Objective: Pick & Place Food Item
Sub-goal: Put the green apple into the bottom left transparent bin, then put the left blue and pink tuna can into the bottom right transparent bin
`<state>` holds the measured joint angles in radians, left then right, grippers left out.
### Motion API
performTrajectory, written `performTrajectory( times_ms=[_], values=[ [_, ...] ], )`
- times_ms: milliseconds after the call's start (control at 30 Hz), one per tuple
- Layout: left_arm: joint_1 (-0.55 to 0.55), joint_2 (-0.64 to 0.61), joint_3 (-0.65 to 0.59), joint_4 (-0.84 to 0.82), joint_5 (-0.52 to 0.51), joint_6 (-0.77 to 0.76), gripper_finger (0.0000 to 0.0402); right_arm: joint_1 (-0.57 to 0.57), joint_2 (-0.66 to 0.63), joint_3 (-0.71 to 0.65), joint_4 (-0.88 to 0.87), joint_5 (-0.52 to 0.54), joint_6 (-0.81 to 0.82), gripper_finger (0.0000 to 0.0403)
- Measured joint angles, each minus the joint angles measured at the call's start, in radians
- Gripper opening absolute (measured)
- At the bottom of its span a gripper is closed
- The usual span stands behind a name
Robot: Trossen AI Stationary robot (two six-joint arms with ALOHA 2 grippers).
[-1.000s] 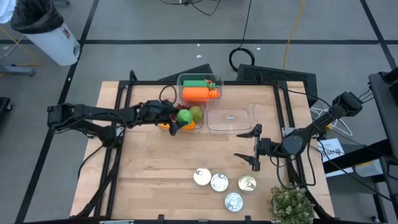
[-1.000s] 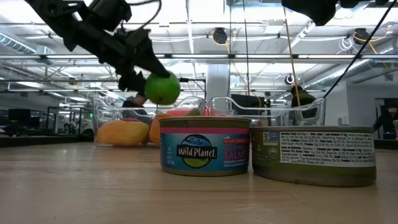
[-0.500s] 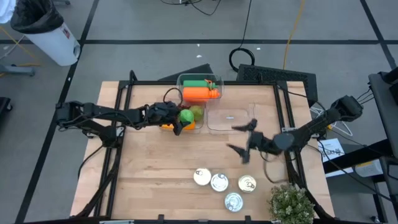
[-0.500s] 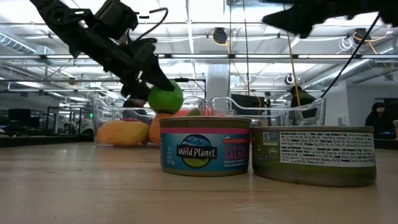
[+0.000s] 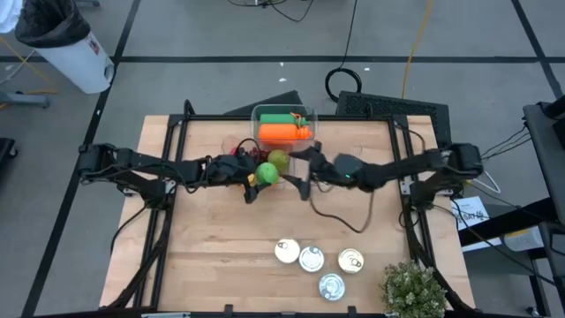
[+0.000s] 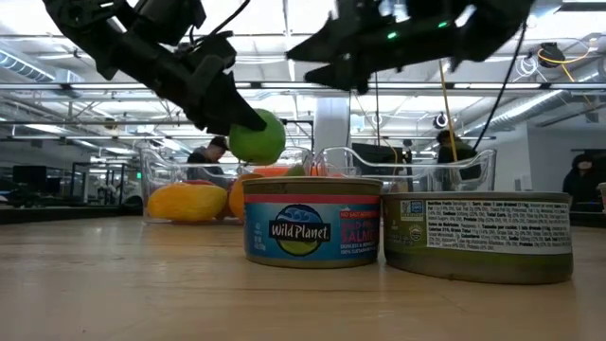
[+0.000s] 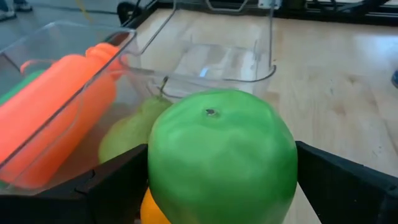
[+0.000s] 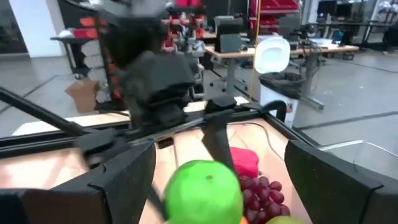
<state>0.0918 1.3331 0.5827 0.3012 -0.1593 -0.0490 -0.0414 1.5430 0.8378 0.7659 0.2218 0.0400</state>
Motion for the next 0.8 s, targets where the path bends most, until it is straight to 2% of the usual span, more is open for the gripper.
performTrajectory(
  times_ms=[200,433,600,733,800],
  values=[
    [-0.004,-0.006,0.0,0.031,-0.005,0.03,0.0392,-0.05,0.154,0.153,-0.068,-0.044,-0.013,0.0336],
    [-0.004,-0.153,0.0,0.022,-0.099,0.075,0.0392,-0.08,0.256,0.25,-0.217,-0.032,-0.055,0.0336],
    [-0.005,-0.26,0.001,-0.038,-0.114,0.078,0.0392,-0.079,0.227,0.251,-0.228,0.014,-0.075,0.0336],
    [-0.017,-0.329,0.001,-0.085,-0.114,0.022,0.0392,-0.043,0.116,0.25,-0.337,0.018,-0.135,0.0336],
    [-0.028,-0.356,0.001,-0.116,-0.113,-0.008,0.0392,-0.014,0.034,0.251,-0.453,0.015,-0.138,0.0336]
  ],
)
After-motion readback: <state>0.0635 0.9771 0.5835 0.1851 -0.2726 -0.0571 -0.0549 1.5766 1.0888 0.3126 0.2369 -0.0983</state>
